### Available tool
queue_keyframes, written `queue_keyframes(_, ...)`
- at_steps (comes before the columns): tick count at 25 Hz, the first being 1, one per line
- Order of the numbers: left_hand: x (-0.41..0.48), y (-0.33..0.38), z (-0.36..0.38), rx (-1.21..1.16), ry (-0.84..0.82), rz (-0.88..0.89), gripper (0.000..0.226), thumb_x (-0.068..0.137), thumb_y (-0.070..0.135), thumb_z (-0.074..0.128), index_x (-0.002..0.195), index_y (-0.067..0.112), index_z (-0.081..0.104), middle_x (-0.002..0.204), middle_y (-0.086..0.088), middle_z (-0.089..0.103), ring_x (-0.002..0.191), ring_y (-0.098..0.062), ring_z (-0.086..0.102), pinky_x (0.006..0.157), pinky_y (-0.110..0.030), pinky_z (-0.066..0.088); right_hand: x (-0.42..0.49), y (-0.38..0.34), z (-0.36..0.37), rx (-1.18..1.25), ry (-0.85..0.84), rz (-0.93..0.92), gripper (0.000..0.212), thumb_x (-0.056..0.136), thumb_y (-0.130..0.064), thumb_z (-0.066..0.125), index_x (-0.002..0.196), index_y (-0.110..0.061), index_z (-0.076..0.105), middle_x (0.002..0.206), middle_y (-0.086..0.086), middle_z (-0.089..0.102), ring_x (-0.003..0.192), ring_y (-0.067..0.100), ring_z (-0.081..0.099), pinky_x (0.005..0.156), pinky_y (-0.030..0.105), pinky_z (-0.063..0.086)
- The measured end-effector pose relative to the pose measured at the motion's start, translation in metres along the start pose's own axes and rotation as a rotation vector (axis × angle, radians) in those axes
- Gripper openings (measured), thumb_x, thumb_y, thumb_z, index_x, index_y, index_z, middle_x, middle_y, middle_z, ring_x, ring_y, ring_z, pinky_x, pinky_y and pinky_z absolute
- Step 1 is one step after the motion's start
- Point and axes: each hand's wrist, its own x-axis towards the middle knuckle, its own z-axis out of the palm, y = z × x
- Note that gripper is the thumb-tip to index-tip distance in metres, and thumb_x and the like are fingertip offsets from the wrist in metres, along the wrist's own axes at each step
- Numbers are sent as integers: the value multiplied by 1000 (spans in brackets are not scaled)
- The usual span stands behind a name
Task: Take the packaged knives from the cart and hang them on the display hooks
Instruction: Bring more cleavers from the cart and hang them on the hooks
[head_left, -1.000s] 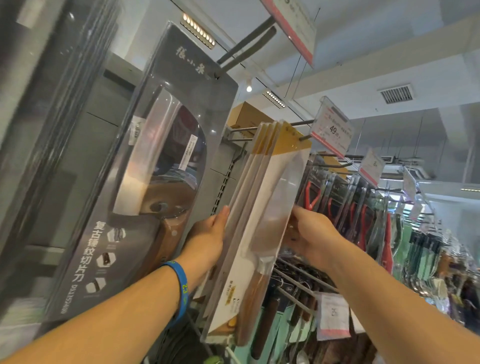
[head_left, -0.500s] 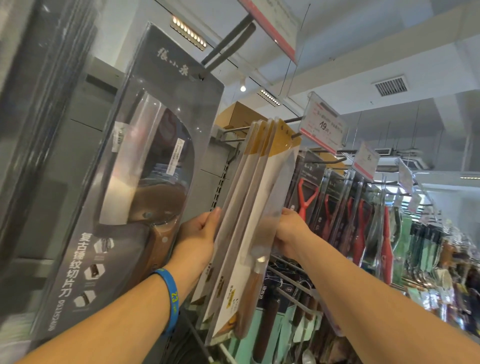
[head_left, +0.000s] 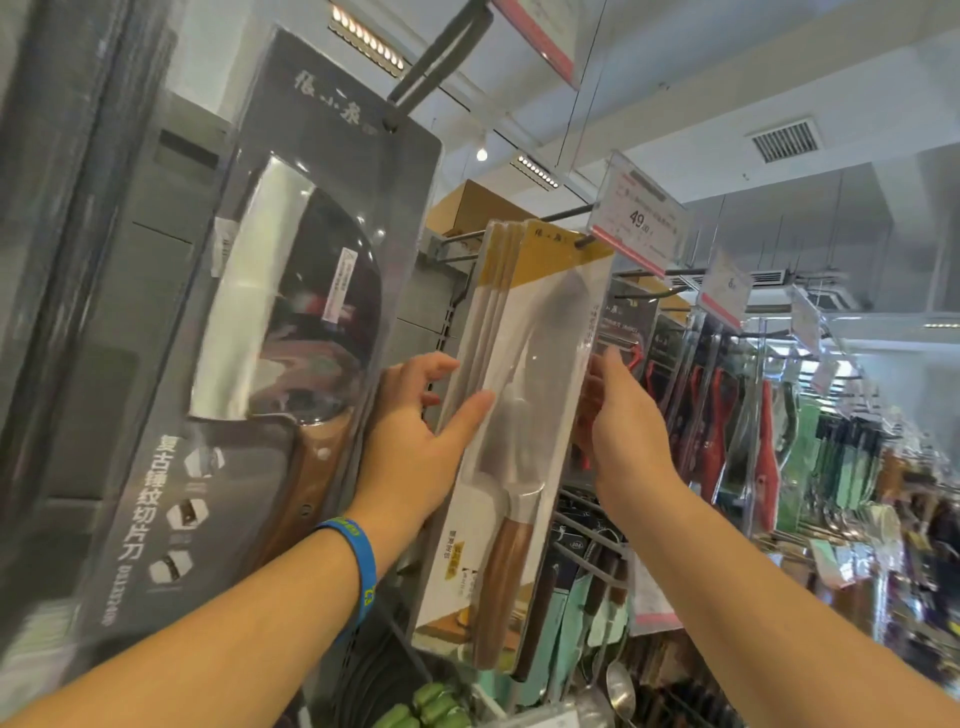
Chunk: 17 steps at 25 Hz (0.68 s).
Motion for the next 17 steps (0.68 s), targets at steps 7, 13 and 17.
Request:
queue_keyframes(7, -4, 0, 4, 99, 84, -34, 13, 100, 35, 53, 109, 29, 59, 95, 8, 60, 79, -1, 57, 63, -15, 46, -23, 3, 16, -124, -93, -143, 60, 82, -59, 77, 133, -34, 57, 106, -19, 74, 90, -5, 71, 64, 13, 57)
queue_keyframes(13, 0, -5, 2, 130, 87, -146, 25, 97, 42, 56, 118, 30, 60, 105, 8, 57, 80, -7, 56, 68, -19, 41, -25, 19, 26, -212, -58, -175, 104, 62, -65, 88, 149, -38, 38, 129, -13, 63, 115, 7, 64, 98, 40, 57)
queue_keyframes(17, -1, -9, 0, 148, 92, -178, 26, 101, 42, 47, 115, 29, 64, 102, 11, 51, 97, -11, 54, 78, -21, 38, -25, 24, 31, -273, -33, -203, 120, 61, -65, 88, 157, -33, 24, 125, -11, 60, 115, 11, 59, 99, 41, 54)
